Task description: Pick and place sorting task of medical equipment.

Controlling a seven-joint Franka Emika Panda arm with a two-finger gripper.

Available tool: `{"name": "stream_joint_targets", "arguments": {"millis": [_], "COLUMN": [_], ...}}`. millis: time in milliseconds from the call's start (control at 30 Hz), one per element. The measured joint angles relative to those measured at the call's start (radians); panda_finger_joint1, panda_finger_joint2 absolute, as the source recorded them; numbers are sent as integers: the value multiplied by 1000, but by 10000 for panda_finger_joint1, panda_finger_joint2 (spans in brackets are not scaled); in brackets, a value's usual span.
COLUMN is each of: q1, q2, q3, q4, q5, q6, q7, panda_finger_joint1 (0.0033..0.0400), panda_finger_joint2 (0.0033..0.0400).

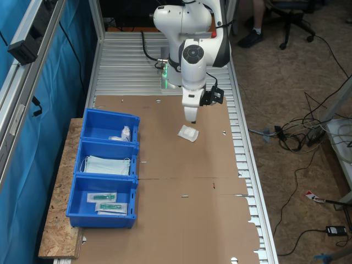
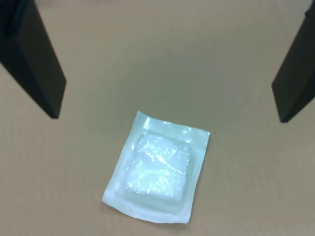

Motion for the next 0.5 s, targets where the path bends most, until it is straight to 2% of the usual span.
{"name": "stream_joint_targets", "arguments": {"millis": [167, 500], "q1": [-12, -34], "q2": [41, 117], "q3": [0, 0], "q4": [-8, -30], "q5": [59, 113], "q6": [28, 145], "q7": [0, 0], "panda_finger_joint1": [399, 399], "panda_finger_joint2": [399, 399]}}
